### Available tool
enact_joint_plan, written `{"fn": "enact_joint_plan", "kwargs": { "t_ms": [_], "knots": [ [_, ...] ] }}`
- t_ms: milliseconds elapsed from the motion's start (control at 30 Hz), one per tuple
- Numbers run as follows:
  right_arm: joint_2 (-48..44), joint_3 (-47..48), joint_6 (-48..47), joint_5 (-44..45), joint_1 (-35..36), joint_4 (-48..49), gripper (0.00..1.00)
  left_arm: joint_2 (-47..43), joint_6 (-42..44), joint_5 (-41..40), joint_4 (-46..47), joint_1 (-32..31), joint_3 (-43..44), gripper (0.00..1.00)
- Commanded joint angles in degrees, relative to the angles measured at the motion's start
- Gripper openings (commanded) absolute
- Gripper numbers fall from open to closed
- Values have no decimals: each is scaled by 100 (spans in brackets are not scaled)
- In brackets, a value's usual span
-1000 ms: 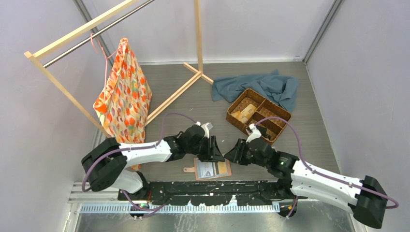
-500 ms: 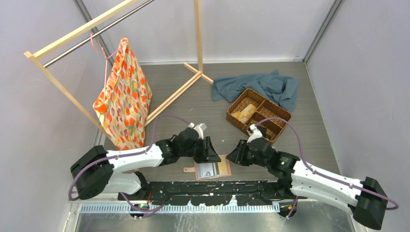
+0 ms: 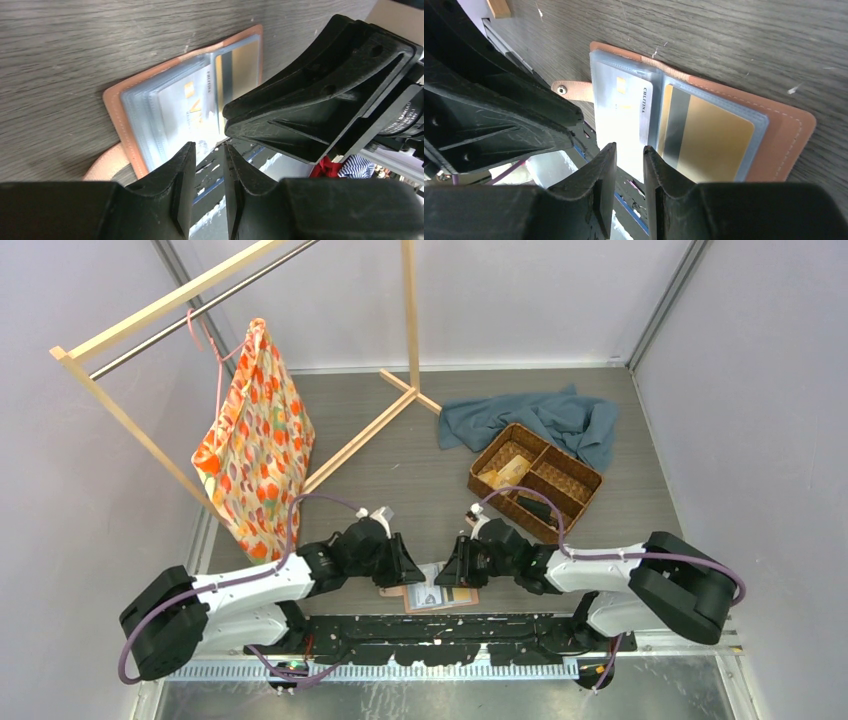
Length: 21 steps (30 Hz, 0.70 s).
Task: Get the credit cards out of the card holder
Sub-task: Remove the credit card from the card holder.
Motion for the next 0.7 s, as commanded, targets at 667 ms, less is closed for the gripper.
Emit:
{"fn": "enact_joint_plan", "kwargs": {
  "t_ms": [667],
  "knots": [
    [277, 1, 221, 241, -34, 522, 32, 712, -26, 105, 810, 65, -193, 25]
  ]
}}
